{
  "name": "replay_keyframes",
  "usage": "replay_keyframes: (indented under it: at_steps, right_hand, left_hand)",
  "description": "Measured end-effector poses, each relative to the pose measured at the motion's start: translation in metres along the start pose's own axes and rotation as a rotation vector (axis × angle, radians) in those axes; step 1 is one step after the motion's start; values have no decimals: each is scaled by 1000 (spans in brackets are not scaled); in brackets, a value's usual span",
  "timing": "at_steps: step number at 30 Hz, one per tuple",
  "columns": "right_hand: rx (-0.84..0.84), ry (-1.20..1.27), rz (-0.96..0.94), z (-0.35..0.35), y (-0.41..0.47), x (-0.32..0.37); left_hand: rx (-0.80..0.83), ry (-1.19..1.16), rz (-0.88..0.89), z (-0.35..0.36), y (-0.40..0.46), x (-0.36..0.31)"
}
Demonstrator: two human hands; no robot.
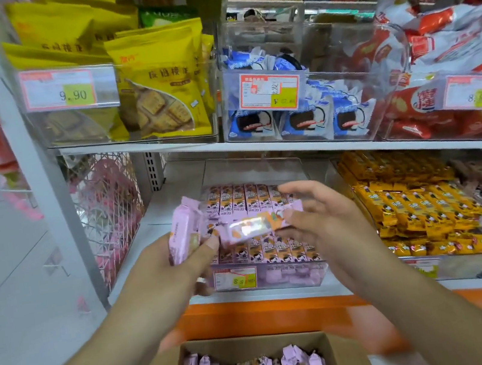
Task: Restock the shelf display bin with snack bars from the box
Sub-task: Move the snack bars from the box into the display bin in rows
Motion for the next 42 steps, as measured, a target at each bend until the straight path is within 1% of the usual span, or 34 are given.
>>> replay_keyframes:
  at_steps: [3,5,6,10,12,14,18,21,23,27,32,35,39,42]
  right_hand:
    - [-131,-45,29,1,17,-10]
    - [-227,-206,35,5,32,-25]
    - [-248,-294,39,11,39,-33]
    - [-250,-536,51,32,56,-49]
    - [-222,-605,50,37,60,-46]
    - [-212,-594,60,35,65,-44]
    - [-244,-464,103,29,65,-51]
    - [-261,-485,84,36,64,-55]
    - [-224,-550,73,45,66,-58]
    - [-34,-753,48,69,68,-60]
    - [130,-729,134,80,70,-69]
    - [113,-727,147,75,68,-68]
    - [6,-846,30,75,70,-57]
    - [63,-889,5,82,75,-62]
  left_hand:
    - [-35,-70,-39,-15,7,6]
    - [-33,-68,-39,-19,10,8]
    - [-31,-65,-36,-21,11,8]
    - [-6,-45,-13,-20,14,8]
    - [24,-30,1,-18,14,7]
    - [35,-35,12,-17,15,7]
    - [39,-63,19,-18,16,5]
    - [44,-66,14,-18,15,4]
    - [51,-65,5,-18,13,4]
    - [50,-56,-1,-19,12,3]
    - [41,-60,-16,-19,12,3]
    - [53,-61,-34,-16,11,4]
    - [64,-63,-38,-13,10,4]
    - [71,-61,-38,-12,10,3]
Point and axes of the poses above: each hand's wrist, its own y-axis towards the middle knuckle, its own z-axis out of the palm, x = y × z, the point moved 9 cm from there along y, towards the middle knuckle, and after that the axes turned 6 degrees about z, right-handed, at the moved point
